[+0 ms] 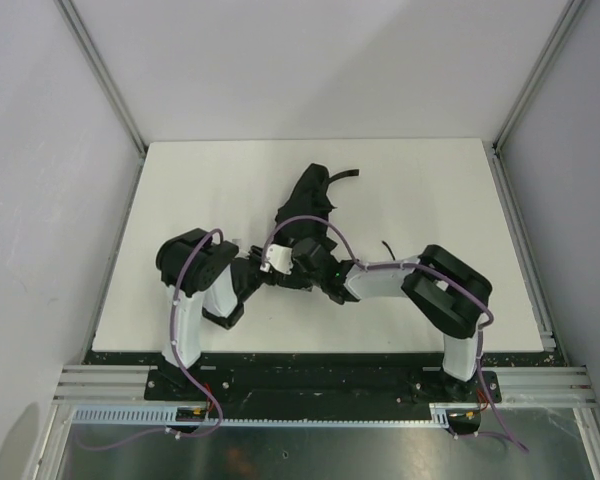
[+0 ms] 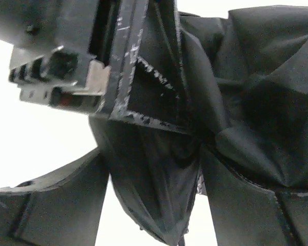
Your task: Put away the umbrella
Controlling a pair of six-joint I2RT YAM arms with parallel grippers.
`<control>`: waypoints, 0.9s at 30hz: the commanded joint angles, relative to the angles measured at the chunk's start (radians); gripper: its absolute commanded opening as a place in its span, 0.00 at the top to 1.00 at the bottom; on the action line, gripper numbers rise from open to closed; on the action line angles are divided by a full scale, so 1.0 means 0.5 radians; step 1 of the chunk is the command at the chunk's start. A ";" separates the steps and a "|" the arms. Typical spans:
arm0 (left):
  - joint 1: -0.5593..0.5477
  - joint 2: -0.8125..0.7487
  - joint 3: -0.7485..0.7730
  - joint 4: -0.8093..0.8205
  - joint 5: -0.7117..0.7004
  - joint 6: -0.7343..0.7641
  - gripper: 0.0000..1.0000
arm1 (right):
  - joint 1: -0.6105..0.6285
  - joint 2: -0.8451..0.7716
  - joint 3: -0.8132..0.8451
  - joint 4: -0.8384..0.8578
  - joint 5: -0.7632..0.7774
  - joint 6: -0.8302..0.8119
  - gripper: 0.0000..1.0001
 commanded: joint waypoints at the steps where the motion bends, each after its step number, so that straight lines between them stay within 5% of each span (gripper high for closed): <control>1: 0.065 0.064 -0.151 0.084 0.073 0.001 1.00 | 0.000 0.260 0.132 0.073 0.231 -0.194 0.34; 4: 0.087 -0.013 -0.150 -0.015 0.138 0.016 1.00 | 0.011 0.374 0.199 -0.070 0.244 -0.191 0.67; 8: 0.134 -0.150 -0.102 -0.246 0.252 0.094 1.00 | 0.021 0.411 0.239 -0.408 0.122 -0.039 0.96; 11: 0.169 -0.284 -0.058 -0.472 0.321 0.142 0.90 | 0.015 0.377 0.244 -0.607 -0.054 0.120 0.99; 18: 0.364 -0.522 0.058 -0.837 0.540 0.246 0.41 | -0.010 0.357 0.232 -0.707 -0.249 0.293 1.00; 21: 0.465 -0.631 0.039 -0.973 0.612 0.274 0.13 | -0.048 0.337 0.231 -0.707 -0.318 0.323 1.00; 27: 0.685 -0.990 0.021 -1.465 0.716 0.460 0.03 | -0.109 0.333 0.234 -0.694 -0.424 0.347 1.00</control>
